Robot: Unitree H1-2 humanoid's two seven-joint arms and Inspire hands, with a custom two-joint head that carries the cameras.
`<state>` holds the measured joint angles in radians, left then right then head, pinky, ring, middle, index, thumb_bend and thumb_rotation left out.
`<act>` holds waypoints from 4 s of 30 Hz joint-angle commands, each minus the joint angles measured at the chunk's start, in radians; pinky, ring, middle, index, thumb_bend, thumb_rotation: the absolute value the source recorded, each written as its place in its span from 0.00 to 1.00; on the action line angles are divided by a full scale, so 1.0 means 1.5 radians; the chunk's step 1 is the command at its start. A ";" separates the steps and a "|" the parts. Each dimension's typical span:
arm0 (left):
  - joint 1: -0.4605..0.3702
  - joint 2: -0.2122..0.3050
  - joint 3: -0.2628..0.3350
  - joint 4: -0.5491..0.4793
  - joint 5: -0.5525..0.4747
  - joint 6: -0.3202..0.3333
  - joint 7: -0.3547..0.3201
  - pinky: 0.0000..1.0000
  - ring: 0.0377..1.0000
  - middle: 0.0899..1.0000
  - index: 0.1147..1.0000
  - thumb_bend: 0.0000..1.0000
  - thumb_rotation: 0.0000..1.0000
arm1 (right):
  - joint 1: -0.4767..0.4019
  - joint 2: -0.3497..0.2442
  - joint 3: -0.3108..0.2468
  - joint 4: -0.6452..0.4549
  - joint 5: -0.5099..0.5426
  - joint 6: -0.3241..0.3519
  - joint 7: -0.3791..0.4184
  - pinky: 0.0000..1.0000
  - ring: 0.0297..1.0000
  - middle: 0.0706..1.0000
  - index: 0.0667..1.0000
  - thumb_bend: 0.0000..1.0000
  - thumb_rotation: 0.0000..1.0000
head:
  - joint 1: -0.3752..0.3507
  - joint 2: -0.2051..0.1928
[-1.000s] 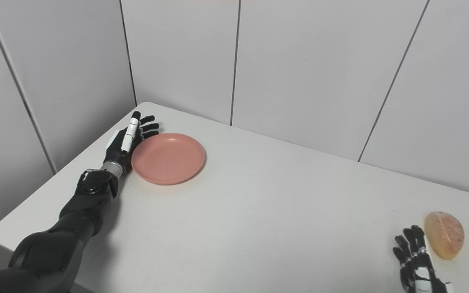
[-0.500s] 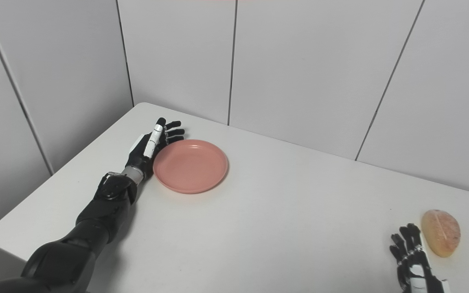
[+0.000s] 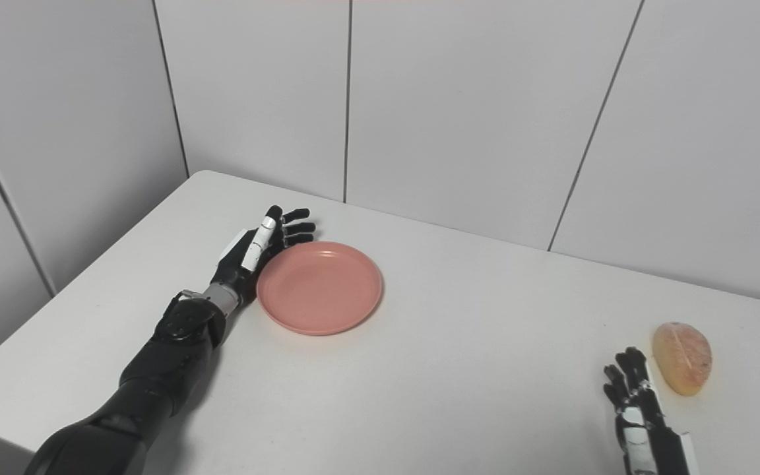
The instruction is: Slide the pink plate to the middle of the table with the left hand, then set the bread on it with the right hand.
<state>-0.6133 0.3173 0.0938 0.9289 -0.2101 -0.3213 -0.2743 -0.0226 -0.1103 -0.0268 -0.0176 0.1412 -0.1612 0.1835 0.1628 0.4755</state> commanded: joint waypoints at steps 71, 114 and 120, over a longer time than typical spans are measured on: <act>0.252 -0.238 -0.142 -0.424 0.041 0.155 0.027 0.91 0.88 0.87 0.87 0.77 1.00 | -0.026 0.037 0.021 -0.106 -0.170 0.069 -0.121 1.00 0.96 0.95 0.97 0.66 0.94 | -0.246 0.037; 0.237 -0.230 -0.137 -0.451 0.105 0.170 0.056 0.95 0.90 0.91 0.90 0.77 1.00 | -0.380 -0.223 0.058 0.154 -0.592 0.334 -0.137 0.77 0.82 0.82 0.84 0.91 0.65 | -0.253 0.118; 0.243 -0.224 -0.136 -0.477 0.102 0.190 0.052 0.96 0.91 0.91 0.91 0.77 1.00 | -0.397 -0.221 0.090 0.200 -0.598 0.351 -0.132 0.78 0.82 0.82 0.83 0.90 0.60 | -0.283 0.115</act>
<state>-0.2544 -0.0276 -0.1100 0.2255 -0.0613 -0.0422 -0.1955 -0.5521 -0.4218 0.1066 0.2890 -0.7410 0.3478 -0.0077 -0.2622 0.6489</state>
